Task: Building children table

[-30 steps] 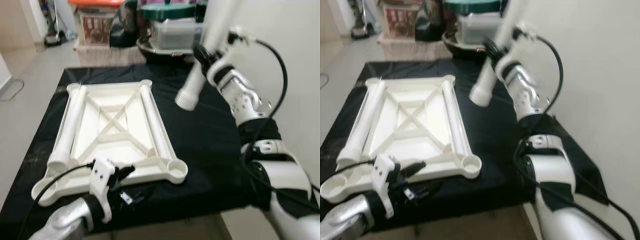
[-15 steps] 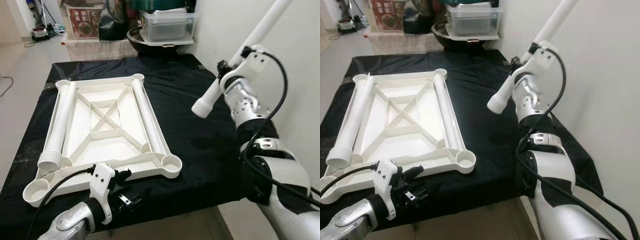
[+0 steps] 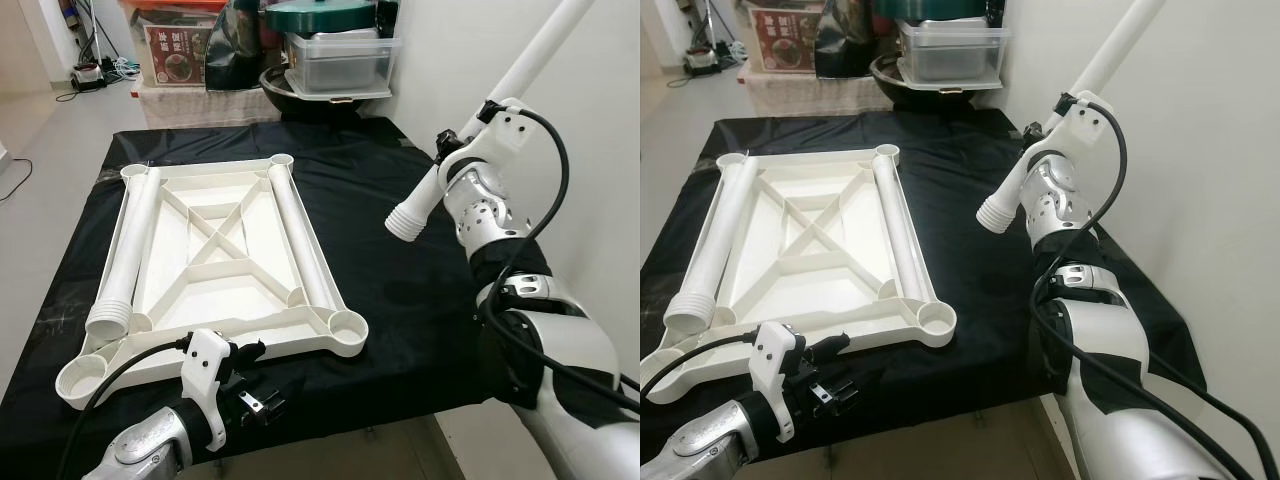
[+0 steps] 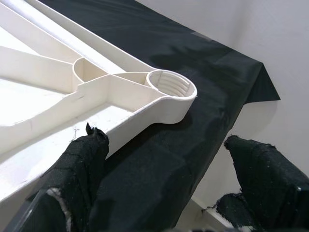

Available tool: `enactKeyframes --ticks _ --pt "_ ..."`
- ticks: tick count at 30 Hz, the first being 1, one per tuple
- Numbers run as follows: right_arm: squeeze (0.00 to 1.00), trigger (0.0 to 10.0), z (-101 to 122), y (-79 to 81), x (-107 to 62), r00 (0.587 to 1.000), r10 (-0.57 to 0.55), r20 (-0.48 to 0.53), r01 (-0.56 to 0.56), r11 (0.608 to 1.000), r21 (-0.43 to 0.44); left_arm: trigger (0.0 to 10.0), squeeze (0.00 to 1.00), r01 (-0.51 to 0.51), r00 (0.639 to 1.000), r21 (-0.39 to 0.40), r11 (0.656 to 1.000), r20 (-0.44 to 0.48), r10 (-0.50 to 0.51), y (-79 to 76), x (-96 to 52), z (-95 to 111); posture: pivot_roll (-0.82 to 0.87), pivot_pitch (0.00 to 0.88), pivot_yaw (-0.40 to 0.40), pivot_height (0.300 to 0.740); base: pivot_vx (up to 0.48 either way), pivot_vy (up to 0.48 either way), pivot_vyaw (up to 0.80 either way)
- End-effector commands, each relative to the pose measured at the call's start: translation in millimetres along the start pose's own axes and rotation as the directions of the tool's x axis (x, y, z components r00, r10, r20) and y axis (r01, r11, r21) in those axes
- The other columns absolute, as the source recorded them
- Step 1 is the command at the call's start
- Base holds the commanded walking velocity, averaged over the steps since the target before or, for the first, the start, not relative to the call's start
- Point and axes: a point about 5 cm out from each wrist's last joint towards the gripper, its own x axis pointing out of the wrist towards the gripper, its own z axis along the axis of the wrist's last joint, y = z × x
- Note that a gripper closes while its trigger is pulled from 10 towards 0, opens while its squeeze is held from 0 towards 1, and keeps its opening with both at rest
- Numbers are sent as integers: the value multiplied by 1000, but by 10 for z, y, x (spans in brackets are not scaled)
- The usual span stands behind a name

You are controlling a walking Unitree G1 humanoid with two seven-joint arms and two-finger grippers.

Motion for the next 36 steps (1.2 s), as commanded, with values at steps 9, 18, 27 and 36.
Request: enactKeyframes --ticks 9,18,27,36 --pt "0 10000 43 72 1 1000 8 23 -8 1000 9 10000 0 4 1000 1 1000 5 -4 10 6 -14 98 0 -59 740 0 0 0" --pt "0 10000 -118 678 -245 914 406 11 -406 913 49 10000 0 -10 995 107 994 96 -1 50 178 346 67 0 -42 740 0 0 0" --pt "0 10000 -386 1175 -819 686 728 -13 -723 684 98 10000 0 -65 985 219 974 169 27 154 439 668 39 0 -24 740 0 0 0" --pt "0 10000 -523 1255 -1108 568 821 -55 -814 571 106 10000 0 -256 961 320 912 183 205 336 534 826 27 0 -17 740 0 0 0"
